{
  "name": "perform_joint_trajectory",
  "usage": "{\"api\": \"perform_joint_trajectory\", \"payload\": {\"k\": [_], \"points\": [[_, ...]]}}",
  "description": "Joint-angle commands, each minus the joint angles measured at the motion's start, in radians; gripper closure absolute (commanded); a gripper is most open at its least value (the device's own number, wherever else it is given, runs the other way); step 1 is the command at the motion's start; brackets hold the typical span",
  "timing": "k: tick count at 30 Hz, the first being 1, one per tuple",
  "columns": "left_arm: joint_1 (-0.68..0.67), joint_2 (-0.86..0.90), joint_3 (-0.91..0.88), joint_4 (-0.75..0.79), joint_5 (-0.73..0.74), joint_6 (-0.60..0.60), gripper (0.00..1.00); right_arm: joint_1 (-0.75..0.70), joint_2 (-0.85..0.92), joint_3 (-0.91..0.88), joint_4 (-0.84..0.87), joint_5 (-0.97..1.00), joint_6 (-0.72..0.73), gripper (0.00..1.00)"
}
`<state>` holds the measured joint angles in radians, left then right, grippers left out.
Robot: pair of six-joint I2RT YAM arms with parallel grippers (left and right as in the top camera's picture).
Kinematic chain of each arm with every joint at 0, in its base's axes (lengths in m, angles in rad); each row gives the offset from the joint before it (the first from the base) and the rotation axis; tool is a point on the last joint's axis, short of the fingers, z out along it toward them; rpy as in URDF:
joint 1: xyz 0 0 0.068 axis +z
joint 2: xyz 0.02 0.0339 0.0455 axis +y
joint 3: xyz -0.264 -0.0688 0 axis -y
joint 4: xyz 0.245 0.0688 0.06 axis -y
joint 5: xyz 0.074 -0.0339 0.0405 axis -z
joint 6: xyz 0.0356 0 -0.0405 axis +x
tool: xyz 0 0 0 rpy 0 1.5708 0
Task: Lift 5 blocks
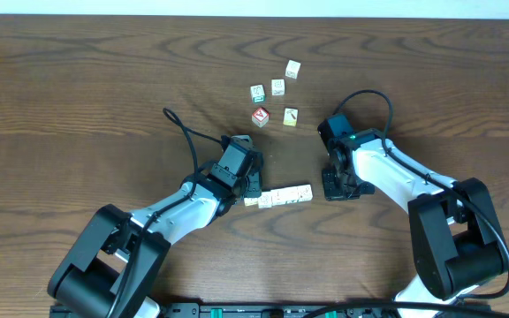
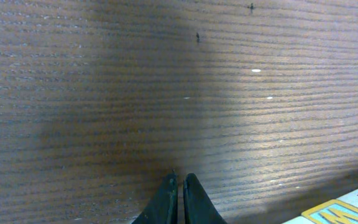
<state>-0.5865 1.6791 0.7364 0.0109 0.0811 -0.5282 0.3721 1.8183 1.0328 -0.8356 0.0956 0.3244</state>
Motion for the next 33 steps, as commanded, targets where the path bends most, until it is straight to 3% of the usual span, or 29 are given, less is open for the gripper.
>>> {"api": "perform_joint_trajectory", "payload": {"k": [1,33], "points": [[-0.004,-0.018,-0.011,-0.003,0.009,-0.016,0.93,-0.004,0.018,-0.008,0.013,-0.038,-0.015,0.99],[-0.012,-0.018,-0.011,-0.022,0.066,-0.019,0.93,-0.004,0.018,-0.008,0.013,-0.045,-0.015,0.99]]}}
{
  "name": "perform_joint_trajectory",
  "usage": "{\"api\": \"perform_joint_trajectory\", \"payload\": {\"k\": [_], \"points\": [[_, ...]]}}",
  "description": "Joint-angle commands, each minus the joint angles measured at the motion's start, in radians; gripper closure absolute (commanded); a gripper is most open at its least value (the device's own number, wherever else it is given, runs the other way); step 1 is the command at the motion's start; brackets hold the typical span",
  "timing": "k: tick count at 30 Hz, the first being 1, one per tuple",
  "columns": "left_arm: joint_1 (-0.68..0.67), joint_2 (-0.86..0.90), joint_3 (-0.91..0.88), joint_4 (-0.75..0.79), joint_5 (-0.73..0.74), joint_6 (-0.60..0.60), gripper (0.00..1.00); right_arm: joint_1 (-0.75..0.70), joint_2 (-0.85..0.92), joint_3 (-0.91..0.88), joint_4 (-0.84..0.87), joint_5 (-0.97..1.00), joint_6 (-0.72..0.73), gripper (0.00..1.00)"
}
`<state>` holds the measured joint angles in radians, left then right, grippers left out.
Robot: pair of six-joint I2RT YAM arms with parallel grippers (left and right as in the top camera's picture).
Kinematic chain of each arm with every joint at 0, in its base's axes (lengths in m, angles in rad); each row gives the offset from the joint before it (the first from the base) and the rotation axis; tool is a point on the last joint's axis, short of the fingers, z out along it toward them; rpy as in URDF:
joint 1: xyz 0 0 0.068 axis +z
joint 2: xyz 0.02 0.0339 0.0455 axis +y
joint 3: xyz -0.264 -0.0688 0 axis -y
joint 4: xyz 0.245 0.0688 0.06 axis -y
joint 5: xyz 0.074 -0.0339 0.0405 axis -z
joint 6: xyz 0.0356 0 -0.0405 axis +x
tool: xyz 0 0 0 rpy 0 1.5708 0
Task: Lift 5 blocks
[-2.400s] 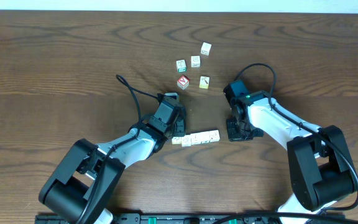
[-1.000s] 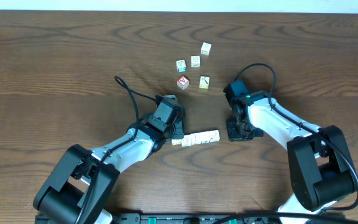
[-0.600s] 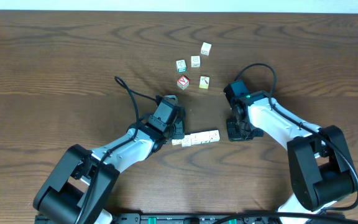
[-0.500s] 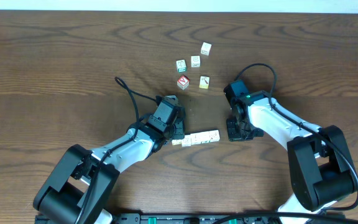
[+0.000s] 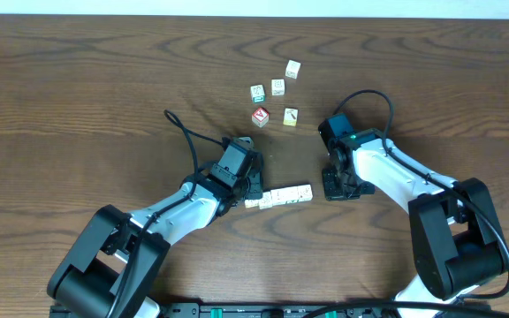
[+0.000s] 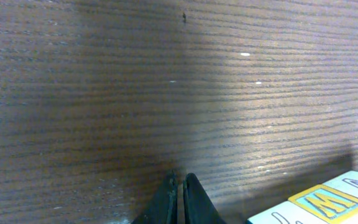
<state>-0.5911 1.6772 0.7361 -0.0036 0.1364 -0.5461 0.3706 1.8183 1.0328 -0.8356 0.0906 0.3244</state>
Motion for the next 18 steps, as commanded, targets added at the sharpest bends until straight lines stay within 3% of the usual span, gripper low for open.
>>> {"api": "perform_joint_trajectory", "payload": {"k": [1,18], "points": [[-0.008,-0.016,-0.011,-0.008,0.011,-0.001,0.93,-0.003,0.018,-0.008,0.013,-0.04,-0.015,0.99],[-0.009,-0.016,-0.011,-0.031,0.01,0.004,0.93,-0.003,0.018,-0.008,0.013,-0.043,-0.015,0.99]]}}
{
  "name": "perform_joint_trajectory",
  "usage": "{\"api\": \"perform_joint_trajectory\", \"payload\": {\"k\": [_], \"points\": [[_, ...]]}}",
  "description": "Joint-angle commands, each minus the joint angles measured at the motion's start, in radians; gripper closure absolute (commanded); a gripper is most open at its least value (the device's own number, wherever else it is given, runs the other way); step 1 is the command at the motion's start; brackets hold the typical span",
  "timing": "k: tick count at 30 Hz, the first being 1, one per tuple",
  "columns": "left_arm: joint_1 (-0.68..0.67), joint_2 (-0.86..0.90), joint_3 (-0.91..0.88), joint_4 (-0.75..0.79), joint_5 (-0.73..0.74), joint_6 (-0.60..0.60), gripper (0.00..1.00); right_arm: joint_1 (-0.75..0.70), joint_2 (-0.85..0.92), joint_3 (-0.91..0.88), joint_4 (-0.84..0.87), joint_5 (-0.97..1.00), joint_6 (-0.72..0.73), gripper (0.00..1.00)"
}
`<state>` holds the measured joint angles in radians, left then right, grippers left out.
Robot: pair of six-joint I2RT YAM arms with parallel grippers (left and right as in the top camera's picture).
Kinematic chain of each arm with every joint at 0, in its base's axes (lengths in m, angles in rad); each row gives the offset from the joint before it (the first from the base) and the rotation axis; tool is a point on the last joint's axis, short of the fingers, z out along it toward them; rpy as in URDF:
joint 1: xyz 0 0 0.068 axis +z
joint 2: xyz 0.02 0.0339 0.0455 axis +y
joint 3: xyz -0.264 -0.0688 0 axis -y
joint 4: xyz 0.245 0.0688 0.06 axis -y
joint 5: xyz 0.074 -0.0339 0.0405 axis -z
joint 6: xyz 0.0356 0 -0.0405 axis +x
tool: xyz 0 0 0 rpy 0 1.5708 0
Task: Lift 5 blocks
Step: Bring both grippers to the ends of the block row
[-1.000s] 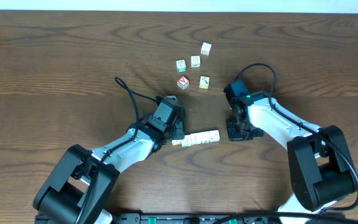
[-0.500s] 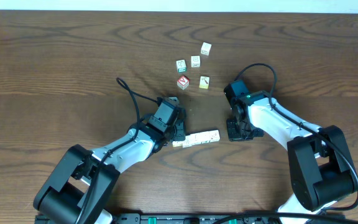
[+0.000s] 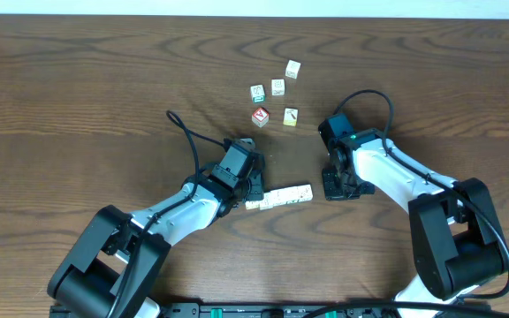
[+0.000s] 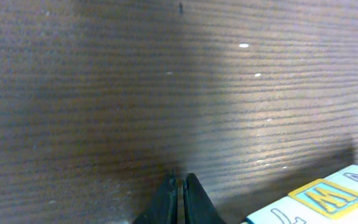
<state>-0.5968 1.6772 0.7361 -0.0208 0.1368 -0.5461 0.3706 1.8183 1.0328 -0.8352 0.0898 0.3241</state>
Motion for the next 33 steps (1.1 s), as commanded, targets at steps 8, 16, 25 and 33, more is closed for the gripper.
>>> {"api": "perform_joint_trajectory", "payload": {"k": [8,16,25,33], "points": [[-0.003,-0.016,-0.011,-0.025,0.009,0.011,0.93,-0.003,0.018,-0.008,0.013,-0.043,-0.015,0.99],[0.034,-0.019,-0.011,-0.024,-0.078,0.031,0.93,-0.003,0.018,-0.008,0.013,-0.043,-0.015,0.99],[0.202,-0.126,-0.011,-0.173,-0.106,0.108,0.93,-0.002,0.018,-0.008,0.013,-0.043,-0.018,0.99],[0.195,-0.211,-0.011,-0.414,-0.03,0.108,0.93,-0.003,0.018,-0.008,0.025,-0.097,-0.054,0.99]]}}
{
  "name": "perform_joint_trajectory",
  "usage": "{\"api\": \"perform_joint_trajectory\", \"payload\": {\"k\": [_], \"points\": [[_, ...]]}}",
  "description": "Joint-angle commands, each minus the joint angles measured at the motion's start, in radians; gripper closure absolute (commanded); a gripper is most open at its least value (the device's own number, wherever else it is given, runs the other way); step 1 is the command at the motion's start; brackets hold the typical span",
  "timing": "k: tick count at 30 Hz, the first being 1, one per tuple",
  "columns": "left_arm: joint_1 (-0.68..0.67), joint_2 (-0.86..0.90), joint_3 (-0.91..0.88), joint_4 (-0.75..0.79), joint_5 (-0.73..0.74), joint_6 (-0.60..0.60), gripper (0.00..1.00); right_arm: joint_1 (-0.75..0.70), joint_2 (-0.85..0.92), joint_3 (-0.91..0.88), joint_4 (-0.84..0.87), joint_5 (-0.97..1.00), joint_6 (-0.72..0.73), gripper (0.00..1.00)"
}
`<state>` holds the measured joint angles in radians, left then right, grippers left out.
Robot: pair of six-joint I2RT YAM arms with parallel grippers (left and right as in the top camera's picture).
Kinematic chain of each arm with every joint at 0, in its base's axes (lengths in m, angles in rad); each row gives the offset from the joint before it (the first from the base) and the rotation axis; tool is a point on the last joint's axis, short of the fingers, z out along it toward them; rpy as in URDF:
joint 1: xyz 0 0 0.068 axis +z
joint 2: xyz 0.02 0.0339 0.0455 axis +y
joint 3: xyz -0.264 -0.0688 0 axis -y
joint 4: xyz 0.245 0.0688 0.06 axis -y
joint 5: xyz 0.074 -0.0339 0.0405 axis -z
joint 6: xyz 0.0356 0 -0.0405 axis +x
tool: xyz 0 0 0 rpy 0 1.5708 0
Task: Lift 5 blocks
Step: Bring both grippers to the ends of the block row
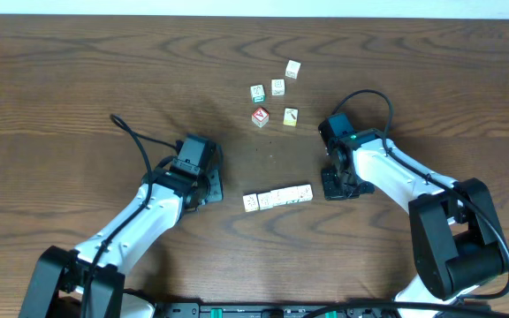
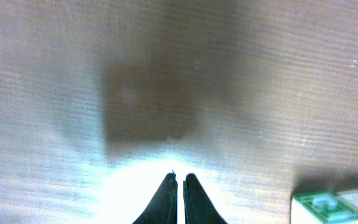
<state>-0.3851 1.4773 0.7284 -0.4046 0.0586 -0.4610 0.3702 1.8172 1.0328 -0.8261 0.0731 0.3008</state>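
A row of several white letter blocks (image 1: 277, 196) lies end to end on the wooden table. My left gripper (image 1: 209, 193) sits on the table left of the row, a short gap away, with its fingers (image 2: 168, 193) shut on nothing. In the left wrist view the row's near end (image 2: 331, 206), green-edged, shows at the bottom right. My right gripper (image 1: 337, 185) rests just past the row's right end; its jaws are not readable from above.
Several loose blocks lie farther back: a red-faced one (image 1: 260, 116), green-marked ones (image 1: 257, 93) (image 1: 277, 87) (image 1: 290, 116), and one at the back (image 1: 292, 69). The table's far edge (image 1: 254, 17) runs along the top.
My left arm has swung to the left, from touching the row's left end to a short gap away. The row stays on the table. The right arm has not moved.
My shut left gripper stood against the left end of the row at all three earlier moments, and the row skewed slightly. Now the left gripper is off to the left and the row lies on the table. The right gripper stayed at the row's right end.
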Motion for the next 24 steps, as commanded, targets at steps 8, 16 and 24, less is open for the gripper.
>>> {"api": "perform_joint_trajectory", "payload": {"k": [8,16,24], "points": [[-0.11,-0.011,-0.004,-0.032,0.117,-0.018,0.93,-0.002,0.019,-0.008,0.053,-0.246,-0.151,0.99],[-0.13,-0.009,-0.005,-0.024,0.113,-0.039,0.93,-0.002,0.019,-0.008,0.078,-0.345,-0.202,0.99],[-0.13,0.014,-0.005,-0.02,0.113,-0.072,0.93,-0.002,0.019,-0.008,0.084,-0.374,-0.202,0.99]]}}
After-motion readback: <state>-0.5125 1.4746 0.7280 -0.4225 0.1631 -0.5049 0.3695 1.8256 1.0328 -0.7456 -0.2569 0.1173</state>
